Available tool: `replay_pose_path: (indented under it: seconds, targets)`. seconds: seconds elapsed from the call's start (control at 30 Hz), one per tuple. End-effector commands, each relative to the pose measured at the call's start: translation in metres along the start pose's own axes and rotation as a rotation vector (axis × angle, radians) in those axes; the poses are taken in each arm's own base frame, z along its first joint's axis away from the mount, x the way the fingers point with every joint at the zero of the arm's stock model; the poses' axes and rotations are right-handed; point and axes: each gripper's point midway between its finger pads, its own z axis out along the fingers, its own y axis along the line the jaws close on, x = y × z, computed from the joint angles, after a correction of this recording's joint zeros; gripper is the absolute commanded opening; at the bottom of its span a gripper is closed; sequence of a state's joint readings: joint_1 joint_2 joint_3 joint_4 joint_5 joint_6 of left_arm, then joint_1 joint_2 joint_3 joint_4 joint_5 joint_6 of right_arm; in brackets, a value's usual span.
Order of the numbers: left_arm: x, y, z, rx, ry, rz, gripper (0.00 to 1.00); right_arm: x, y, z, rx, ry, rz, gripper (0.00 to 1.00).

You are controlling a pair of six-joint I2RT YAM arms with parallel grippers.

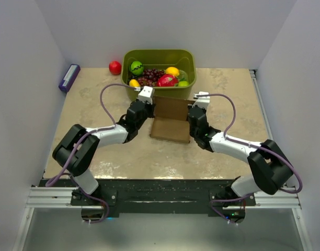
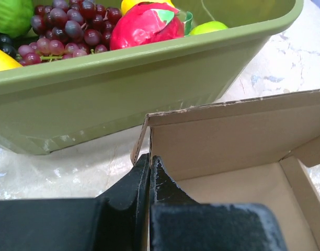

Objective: Fold the paper box

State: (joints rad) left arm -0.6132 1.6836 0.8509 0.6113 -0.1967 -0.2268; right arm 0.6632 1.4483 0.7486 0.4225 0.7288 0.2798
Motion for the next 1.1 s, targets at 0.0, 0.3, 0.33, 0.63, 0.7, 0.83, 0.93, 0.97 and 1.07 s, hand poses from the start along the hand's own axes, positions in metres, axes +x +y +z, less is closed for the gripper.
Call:
replay_pose_path:
  seconds: [0.0,0.3,0.33,0.63,0.7,0.83,0.93,0.97,1.07]
  targets:
    - [-0.016,-0.046,-0.006,0.118,-0.117,-0.078,0.0,-0.014,0.026,-0.01,-0.09,-0.09,0.143,0.0]
    - [0.03,-0.048,-0.025,0.103,-0.049,-0.06,0.0,0.022,0.005,-0.022,-0.033,-0.026,0.164,0.0]
    - [0.039,-0.045,-0.029,0.092,-0.034,-0.055,0.0,0.024,0.005,-0.023,-0.033,-0.021,0.166,0.0]
    - [0.075,-0.04,-0.049,0.032,0.011,0.013,0.0,0.045,-0.002,-0.037,0.003,0.05,0.182,0.01]
    - [0.077,-0.042,-0.053,0.024,0.009,0.038,0.0,0.048,-0.003,-0.042,0.001,0.059,0.195,0.08]
    - [0.078,-0.041,-0.061,0.001,0.004,0.081,0.0,0.052,-0.01,-0.05,0.01,0.091,0.203,0.2]
    - [0.082,-0.043,-0.064,-0.003,0.008,0.109,0.0,0.052,-0.012,-0.06,-0.008,0.122,0.217,0.38]
    - [0.083,-0.045,-0.065,-0.004,0.011,0.114,0.0,0.047,-0.012,-0.065,-0.024,0.122,0.235,0.42]
    - [0.088,-0.043,-0.067,-0.017,0.021,0.124,0.0,0.051,-0.017,-0.077,-0.042,0.165,0.229,0.63]
